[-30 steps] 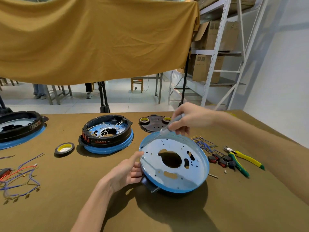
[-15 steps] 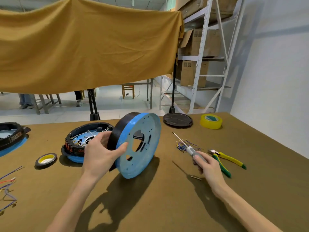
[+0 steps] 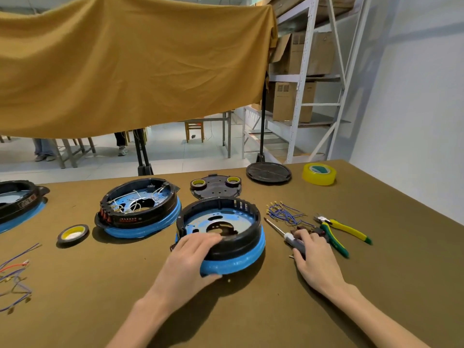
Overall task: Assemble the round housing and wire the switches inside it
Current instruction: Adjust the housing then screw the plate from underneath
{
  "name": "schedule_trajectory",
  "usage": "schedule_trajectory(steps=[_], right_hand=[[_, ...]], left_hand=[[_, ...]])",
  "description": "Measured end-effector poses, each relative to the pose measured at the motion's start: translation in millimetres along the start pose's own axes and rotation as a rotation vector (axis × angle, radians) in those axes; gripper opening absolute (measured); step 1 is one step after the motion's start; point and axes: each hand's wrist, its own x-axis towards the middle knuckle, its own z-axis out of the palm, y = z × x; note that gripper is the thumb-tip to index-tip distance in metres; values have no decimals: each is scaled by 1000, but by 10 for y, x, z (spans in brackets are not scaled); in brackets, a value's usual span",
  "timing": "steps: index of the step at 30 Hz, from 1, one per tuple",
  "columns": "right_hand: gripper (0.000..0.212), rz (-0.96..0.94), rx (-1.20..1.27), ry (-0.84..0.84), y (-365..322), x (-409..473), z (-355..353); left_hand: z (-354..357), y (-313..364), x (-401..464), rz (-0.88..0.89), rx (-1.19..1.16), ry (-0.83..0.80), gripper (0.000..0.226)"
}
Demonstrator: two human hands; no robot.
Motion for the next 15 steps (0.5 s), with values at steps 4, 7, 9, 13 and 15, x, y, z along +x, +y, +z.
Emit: schedule_trajectory(steps=[4,7,9,13,15], right_hand=[[21,-115,-17,41,68,-60,-13],[16,-141,-72,55,94,-101,-10],[13,-146,-90,71,100,-107,-6],[9,-200,-94,113,76,-91,-31],[7,-218,-18,123,33,-75,-56]], left_hand=[[129,-43,-91,53,37,-45,91],[151,-82,-106,58,55,-54,86],[146,-95,-106,39,27,-45,72],[141,-75,-69,-23,-31,35,48],[160,-46,-41,-46,-37,60,47]])
